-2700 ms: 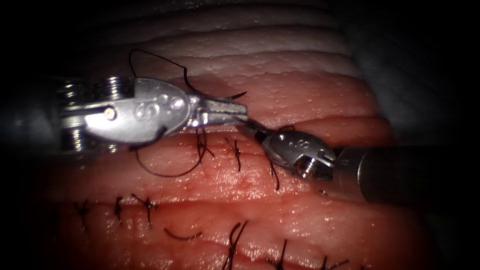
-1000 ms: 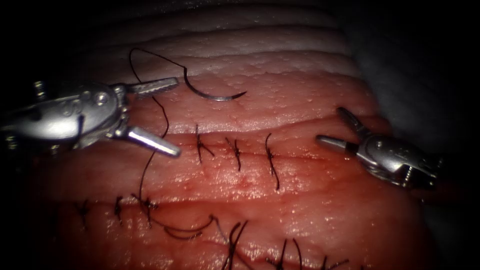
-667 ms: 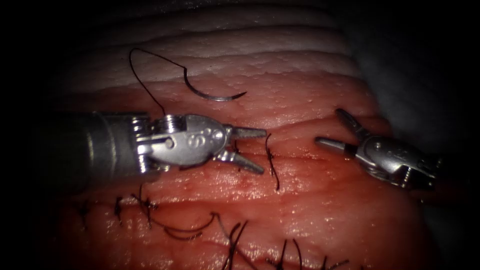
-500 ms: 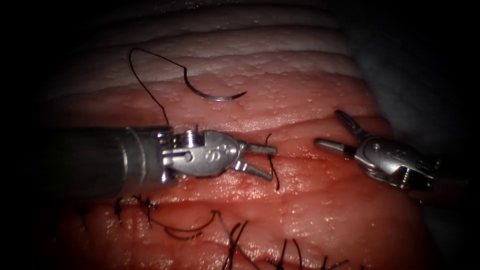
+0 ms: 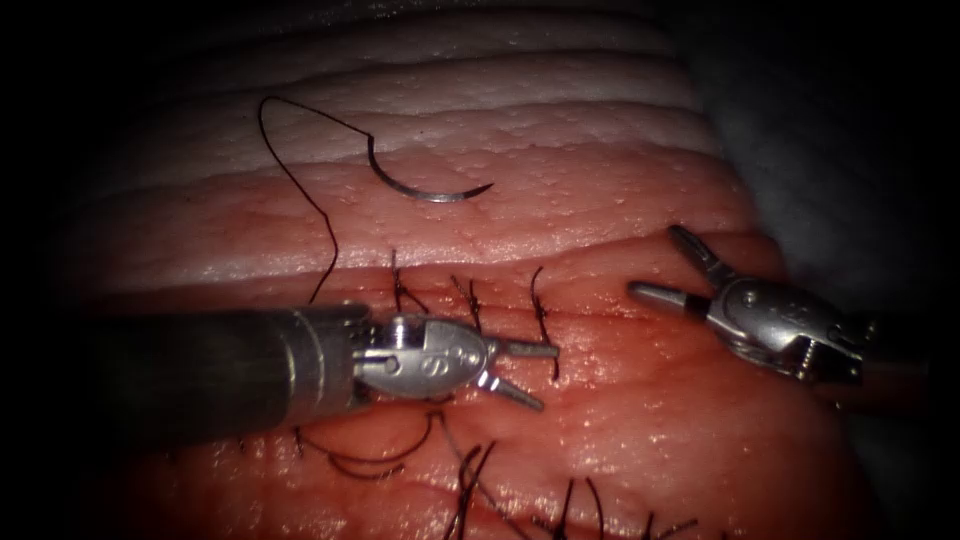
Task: Wound Closure
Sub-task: Pick up tail end of suture with left jaws, then snip excess suture with blades on right end-effector
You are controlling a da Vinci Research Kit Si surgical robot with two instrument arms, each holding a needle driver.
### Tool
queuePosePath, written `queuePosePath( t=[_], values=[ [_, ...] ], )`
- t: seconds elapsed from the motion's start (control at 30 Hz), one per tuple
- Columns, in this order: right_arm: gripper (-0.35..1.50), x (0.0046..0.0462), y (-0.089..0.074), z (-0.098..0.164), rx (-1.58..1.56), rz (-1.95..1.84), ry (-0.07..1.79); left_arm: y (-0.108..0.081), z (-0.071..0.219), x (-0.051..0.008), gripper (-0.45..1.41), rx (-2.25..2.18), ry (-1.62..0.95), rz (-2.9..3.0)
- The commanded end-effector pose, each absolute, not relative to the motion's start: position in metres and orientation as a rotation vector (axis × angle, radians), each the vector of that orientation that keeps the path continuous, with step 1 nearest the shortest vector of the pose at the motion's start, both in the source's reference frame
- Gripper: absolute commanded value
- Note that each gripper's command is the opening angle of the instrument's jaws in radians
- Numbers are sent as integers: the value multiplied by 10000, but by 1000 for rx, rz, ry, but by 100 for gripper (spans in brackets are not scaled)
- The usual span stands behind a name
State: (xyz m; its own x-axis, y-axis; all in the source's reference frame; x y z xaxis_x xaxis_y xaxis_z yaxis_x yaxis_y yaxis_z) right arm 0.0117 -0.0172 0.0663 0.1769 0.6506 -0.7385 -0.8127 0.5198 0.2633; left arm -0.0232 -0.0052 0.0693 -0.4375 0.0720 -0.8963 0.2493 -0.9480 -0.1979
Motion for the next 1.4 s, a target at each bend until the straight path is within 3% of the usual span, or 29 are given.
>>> queuePosePath(
  t=[0.03,0.23,0.27,0.37,0.5,0.63,1.03,1.4],
  values=[
    [106,124,-173,670,-206,1045,926,-49,699,-238,23,1598,452,-2542],
    [105,125,-174,671,-205,1043,923,-43,703,-245,11,1596,439,-2546],
    [105,125,-174,671,-205,1043,923,-43,703,-246,3,1597,444,-2551],
    [105,125,-175,671,-204,1043,923,-41,705,-246,-45,1599,449,-2554],
    [106,126,-176,671,-205,1043,923,-41,706,-244,-45,1603,462,-2556],
    [123,134,-180,669,-159,959,956,-36,703,-232,-45,1603,461,-2554],
    [115,199,-209,639,-54,515,1064,-7,686,-203,-45,1664,400,-2604],
    [115,240,-190,650,-169,499,1036,-11,682,-205,-45,1660,396,-2611]
  ],
)
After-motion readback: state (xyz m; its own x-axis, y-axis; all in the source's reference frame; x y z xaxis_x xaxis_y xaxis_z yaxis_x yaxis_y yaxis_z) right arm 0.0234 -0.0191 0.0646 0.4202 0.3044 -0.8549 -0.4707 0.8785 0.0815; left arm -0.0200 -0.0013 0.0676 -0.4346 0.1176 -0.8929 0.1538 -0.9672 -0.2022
